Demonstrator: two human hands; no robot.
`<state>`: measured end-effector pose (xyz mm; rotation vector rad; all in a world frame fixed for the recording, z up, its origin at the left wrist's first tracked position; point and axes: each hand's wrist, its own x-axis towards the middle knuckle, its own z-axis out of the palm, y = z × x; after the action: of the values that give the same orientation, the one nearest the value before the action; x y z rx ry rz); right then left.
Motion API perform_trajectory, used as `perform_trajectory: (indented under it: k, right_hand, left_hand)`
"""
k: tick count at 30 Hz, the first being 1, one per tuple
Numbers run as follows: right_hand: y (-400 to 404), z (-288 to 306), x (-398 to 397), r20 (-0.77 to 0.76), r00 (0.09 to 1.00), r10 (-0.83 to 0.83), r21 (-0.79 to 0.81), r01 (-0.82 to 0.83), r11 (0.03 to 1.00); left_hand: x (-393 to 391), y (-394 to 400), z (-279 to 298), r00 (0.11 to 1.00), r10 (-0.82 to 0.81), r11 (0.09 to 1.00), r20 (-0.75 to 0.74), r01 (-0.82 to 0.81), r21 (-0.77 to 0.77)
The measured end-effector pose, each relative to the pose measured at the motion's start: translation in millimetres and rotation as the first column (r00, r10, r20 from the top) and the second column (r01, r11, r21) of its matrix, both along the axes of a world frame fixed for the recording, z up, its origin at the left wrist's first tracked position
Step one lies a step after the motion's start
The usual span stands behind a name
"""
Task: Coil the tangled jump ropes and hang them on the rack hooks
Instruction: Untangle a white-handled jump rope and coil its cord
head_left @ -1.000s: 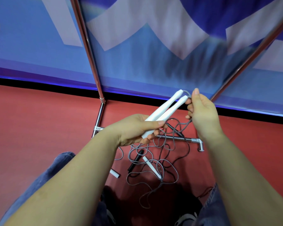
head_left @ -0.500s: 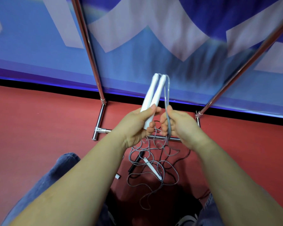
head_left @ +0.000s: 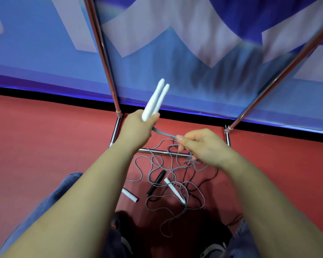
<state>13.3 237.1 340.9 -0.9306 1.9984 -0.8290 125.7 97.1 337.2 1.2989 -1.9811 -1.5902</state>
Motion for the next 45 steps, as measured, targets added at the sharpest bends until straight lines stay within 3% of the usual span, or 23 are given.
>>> perform_trajectory:
  k: [2,3,4,6,8,12,15,18,21,23,26,29,31,36,40,45]
  right_hand:
    - [1.6,4.8,-2.9,-0.133,0.990,0.053,-0.060,-0.062,0.996]
    - [2.4,6.5,-3.2,-0.157,0.985,0.074,-0.086,-0.088,0.992]
    - [3.6,8.5,-2.8,-0.164,0.983,0.087,-0.104,-0.105,0.989]
    - [5.5,10.8,-1.9,-0.142,0.987,0.080,-0.141,-0.100,0.985]
    - [6.9,12.1,-2.4,-0.110,0.992,0.055,-0.152,-0.071,0.986]
    - [12.0,8.9,-10.1,-0.039,0.997,0.065,-0.027,-0.066,0.997]
    - [20.1,12.4,-13.7,0.276,0.958,0.073,0.112,-0.108,0.988]
    - [21.2,16.3,-21.0,0.584,0.811,-0.033,0.056,0.001,0.998]
    - [12.7,17.0,-22.8,0.860,0.505,-0.071,-0.047,0.217,0.975]
    - [8.4,16.2,-21.6,0.909,0.415,-0.036,-0.121,0.345,0.931]
    - [1.9,19.9,-14.2,0.880,0.475,-0.026,-0.221,0.456,0.862]
    - [-3.6,19.2,-5.4,0.635,0.735,-0.240,-0.266,0.499,0.825]
    - [-3.6,18.7,-1.3,0.480,0.807,-0.345,-0.274,0.512,0.814]
    - [-2.7,23.9,5.3,0.440,0.799,-0.411,-0.297,0.561,0.773]
    - [-0.9,27.9,13.7,0.462,0.738,-0.492,-0.295,0.651,0.700]
    - [19.7,46.2,36.4,0.479,0.700,-0.529,-0.348,0.705,0.618]
  left_hand:
    - [3.9,-1.9,-5.7,0.954,-0.143,0.971,0.263,0.187,-0.151]
    - [5.2,-0.1,-7.5,0.885,-0.252,0.942,0.393,0.317,-0.110]
    - [6.2,3.1,-8.4,0.787,-0.374,0.903,0.491,0.430,-0.002]
    - [8.5,11.0,-7.4,0.599,-0.617,0.779,0.511,0.557,0.288]
    - [11.0,15.2,-3.6,0.506,-0.758,0.652,0.412,0.600,0.463]
    - [13.2,14.1,4.3,0.428,-0.873,0.479,0.233,0.664,0.574]
    - [14.8,15.1,8.4,0.397,-0.918,0.321,0.014,0.722,0.612]
    - [15.9,12.6,6.8,0.511,-0.804,0.240,-0.304,0.747,0.620]
    - [12.2,8.3,3.5,0.632,-0.625,0.317,-0.458,0.741,0.592]
    - [6.7,9.9,3.8,0.703,-0.538,0.406,-0.465,0.699,0.589]
    - [1.4,15.1,8.7,0.788,-0.431,0.471,-0.440,0.612,0.635]
    - [0.2,19.0,11.2,0.793,-0.453,0.483,-0.407,0.602,0.636]
    - [-0.5,21.6,11.6,0.803,-0.471,0.488,-0.366,0.583,0.650]
    - [-2.2,22.7,15.1,0.821,-0.479,0.482,-0.310,0.541,0.689]
    - [-2.8,18.8,24.6,0.815,-0.449,0.396,-0.366,0.549,0.737]
    - [11.6,42.2,47.5,0.759,-0.608,0.588,-0.232,0.628,0.510]
